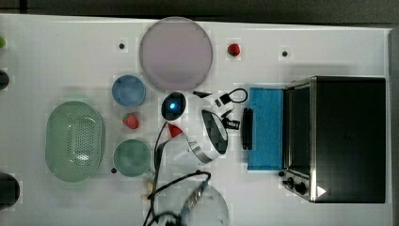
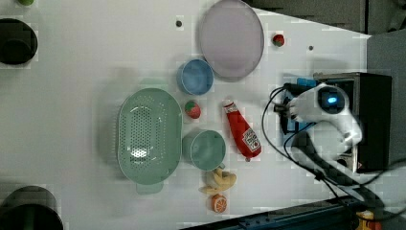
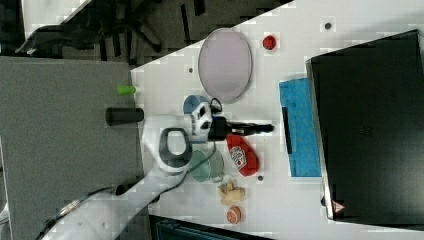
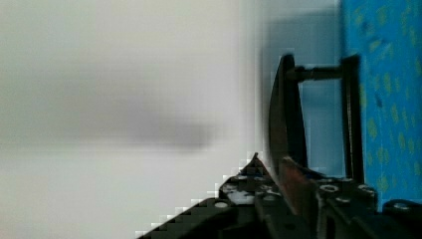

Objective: Flap open oven.

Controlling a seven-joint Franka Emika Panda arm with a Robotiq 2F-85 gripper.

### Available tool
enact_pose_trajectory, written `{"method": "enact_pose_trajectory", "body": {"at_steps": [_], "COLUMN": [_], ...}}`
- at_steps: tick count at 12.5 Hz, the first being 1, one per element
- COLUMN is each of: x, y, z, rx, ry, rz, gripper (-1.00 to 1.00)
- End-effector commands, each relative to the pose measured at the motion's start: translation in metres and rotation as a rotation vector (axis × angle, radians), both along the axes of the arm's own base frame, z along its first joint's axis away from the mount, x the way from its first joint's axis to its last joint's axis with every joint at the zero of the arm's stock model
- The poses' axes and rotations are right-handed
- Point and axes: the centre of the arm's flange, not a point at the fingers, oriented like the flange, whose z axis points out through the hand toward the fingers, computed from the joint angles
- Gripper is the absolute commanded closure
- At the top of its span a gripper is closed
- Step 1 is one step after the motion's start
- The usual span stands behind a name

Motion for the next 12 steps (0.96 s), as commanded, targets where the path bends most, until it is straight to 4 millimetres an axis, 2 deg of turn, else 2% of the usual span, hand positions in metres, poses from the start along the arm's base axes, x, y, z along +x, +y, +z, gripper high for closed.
{"method": "enact_pose_trajectory", "body": {"at_steps": [1, 3, 6, 10, 12], "x": [0.038, 0.030, 0.006, -0.013, -0.023], "y": [-0.005, -0.008, -0.018, -0.029, -0.034], "z": [0.138, 0.197, 0.272, 0.376, 0.409], "rx": [0.149, 0.245, 0.391, 0.449, 0.446], "ry": [-0.276, -0.297, -0.215, -0.250, -0.281], "rz": [-0.236, -0.372, -0.573, -0.591, -0.584], "gripper": [0.65, 0.65, 0.65, 0.65, 0.65]}}
